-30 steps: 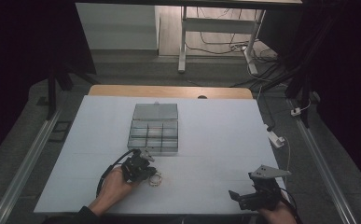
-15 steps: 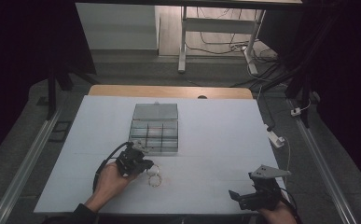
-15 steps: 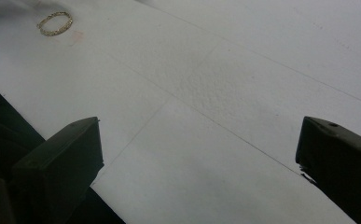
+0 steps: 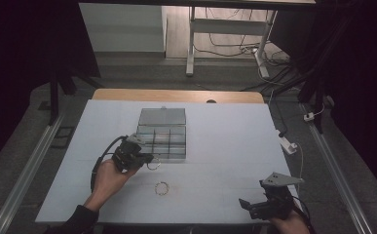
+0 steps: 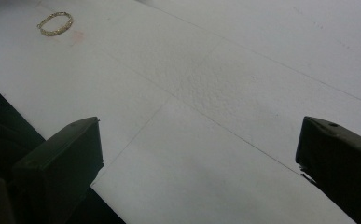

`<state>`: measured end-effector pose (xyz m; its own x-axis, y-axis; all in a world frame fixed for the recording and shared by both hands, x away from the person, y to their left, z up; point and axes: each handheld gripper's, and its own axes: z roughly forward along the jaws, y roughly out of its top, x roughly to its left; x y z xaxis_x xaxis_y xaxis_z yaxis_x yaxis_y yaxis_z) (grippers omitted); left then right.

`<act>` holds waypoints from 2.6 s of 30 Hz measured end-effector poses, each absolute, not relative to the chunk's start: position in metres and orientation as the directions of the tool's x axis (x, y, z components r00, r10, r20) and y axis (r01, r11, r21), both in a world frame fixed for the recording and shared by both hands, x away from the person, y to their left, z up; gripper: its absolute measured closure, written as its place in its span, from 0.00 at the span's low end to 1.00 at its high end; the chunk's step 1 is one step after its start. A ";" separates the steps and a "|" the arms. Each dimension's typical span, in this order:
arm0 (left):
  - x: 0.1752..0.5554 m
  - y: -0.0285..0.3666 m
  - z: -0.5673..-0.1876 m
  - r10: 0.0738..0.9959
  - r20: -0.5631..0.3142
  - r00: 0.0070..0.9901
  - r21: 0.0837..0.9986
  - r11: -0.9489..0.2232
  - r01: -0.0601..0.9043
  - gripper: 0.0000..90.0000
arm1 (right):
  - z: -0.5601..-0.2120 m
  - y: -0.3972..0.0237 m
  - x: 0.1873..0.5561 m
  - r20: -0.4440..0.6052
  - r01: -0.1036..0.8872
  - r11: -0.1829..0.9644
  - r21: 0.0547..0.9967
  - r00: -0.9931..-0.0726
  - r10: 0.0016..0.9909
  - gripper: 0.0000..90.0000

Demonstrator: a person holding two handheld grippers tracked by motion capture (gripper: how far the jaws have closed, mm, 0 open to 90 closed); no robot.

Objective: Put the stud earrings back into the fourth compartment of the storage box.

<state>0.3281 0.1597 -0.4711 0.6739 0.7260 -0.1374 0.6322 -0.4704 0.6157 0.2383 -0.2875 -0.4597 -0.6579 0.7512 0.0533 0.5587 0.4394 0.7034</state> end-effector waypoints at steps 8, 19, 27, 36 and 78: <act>0.340 0.169 -0.466 0.749 -0.129 0.650 0.632 -0.442 0.636 0.95 | -0.460 -0.287 0.238 0.054 0.559 0.440 0.703 -0.658 0.751 0.01; 0.361 0.178 -0.466 0.782 -0.115 0.613 0.631 -0.419 0.653 0.95 | -0.460 -0.287 0.239 0.056 0.561 0.441 0.700 -0.659 0.750 0.01; 0.374 0.183 -0.471 0.801 -0.116 0.587 0.622 -0.402 0.672 0.95 | -0.460 -0.287 0.239 0.057 0.561 0.441 0.700 -0.660 0.749 0.01; 0.383 0.187 -0.483 0.818 -0.114 0.565 0.600 -0.397 0.695 0.95 | -0.460 -0.287 0.239 0.055 0.560 0.447 0.698 -0.664 0.746 0.01; 0.342 0.162 -0.482 0.668 -0.138 0.731 0.672 -0.479 0.564 0.08 | -0.459 -0.287 0.238 0.049 0.549 0.448 0.706 -0.669 0.742 0.01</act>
<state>0.3420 0.1619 -0.4818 0.7314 0.6678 -0.1379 0.5645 -0.4794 0.6720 0.2376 -0.2872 -0.4594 -0.6689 0.7418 0.0488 0.5487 0.4484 0.7056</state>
